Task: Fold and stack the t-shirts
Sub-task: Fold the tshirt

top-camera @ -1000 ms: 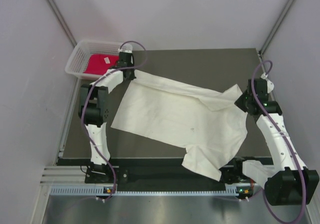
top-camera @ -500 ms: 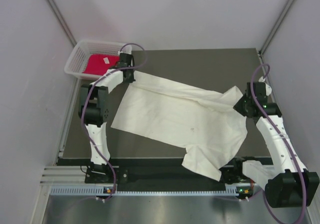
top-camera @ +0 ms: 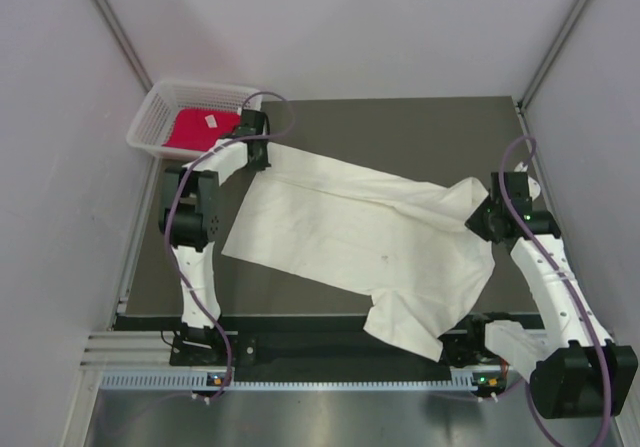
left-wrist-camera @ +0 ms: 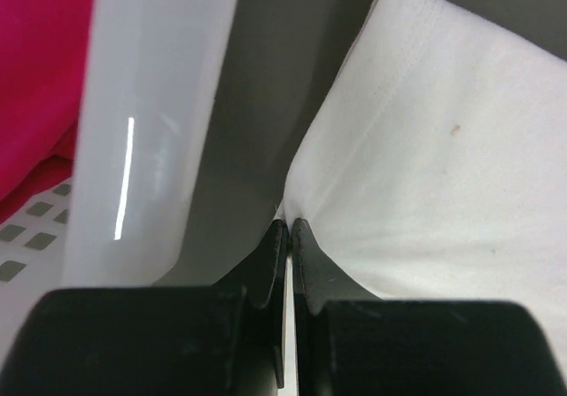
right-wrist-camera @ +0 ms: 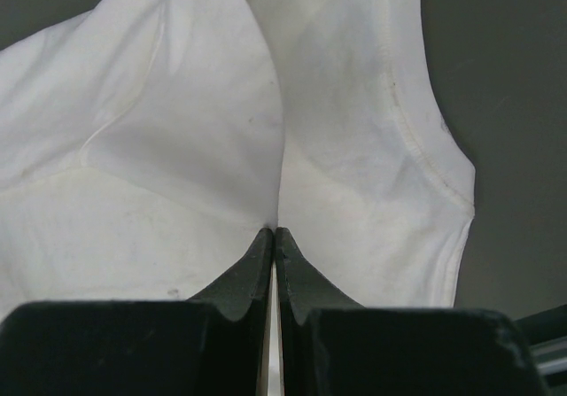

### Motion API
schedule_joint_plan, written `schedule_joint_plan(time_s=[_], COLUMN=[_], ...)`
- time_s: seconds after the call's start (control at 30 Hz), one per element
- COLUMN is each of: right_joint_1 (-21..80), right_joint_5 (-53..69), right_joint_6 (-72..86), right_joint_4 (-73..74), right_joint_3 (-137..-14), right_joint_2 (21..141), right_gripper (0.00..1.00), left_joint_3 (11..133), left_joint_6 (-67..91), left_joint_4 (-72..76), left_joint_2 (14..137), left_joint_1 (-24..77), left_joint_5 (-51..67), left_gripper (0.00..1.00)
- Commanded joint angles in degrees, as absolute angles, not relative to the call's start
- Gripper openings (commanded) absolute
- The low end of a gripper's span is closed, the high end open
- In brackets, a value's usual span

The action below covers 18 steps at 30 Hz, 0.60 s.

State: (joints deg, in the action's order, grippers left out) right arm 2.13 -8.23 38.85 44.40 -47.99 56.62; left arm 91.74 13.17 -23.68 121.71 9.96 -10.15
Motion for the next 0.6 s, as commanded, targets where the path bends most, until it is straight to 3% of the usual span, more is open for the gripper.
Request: schedule_joint_plan(time_s=[0.0, 0.3, 0.57], right_joint_1=[2.6, 2.6, 2.6], right_joint_5=[-9.1, -9.3, -5.0], right_joint_6=[39.4, 38.8, 38.6], right_joint_4=[44.1, 42.8, 46.6], right_joint_3=[-48.2, -47.6, -43.8], right_joint_2=[55.4, 56.7, 58.4], right_gripper=[0.00, 0.00, 0.00], left_joint_3=[92.0, 93.2, 93.0], left_joint_6=[12.5, 12.0, 13.3], left_joint_4=[-24.5, -25.1, -28.9], left_joint_2=[122.1, 123.6, 119.8], left_joint_1=[9.1, 9.1, 9.5], left_joint_5=[-12.1, -12.7, -9.3], left_gripper=[0.00, 0.01, 0.37])
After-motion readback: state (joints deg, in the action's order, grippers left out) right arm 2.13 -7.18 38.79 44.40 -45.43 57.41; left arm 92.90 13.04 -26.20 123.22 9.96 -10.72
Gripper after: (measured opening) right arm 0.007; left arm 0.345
